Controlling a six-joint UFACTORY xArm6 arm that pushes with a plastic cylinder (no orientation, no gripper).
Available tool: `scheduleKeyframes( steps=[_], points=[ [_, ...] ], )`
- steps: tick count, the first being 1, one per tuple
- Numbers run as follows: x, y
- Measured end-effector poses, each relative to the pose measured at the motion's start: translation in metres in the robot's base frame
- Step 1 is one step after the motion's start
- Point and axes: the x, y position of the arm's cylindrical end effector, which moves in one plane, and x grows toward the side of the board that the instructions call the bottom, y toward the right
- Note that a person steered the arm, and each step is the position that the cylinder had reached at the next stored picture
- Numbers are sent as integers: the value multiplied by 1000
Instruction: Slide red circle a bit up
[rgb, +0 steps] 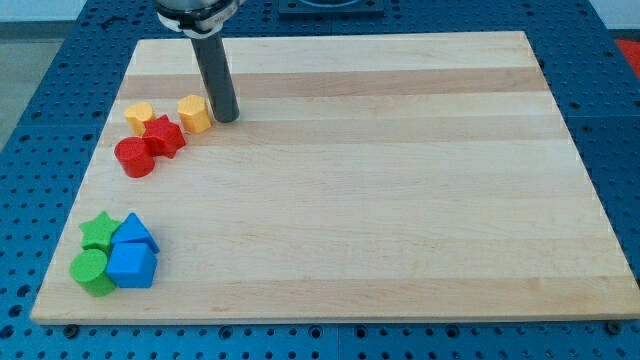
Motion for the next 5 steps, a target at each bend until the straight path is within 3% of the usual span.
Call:
scheduleKeyframes(
  steps=[3,5],
  points=[
    [3,-30],
    [43,54]
  ],
)
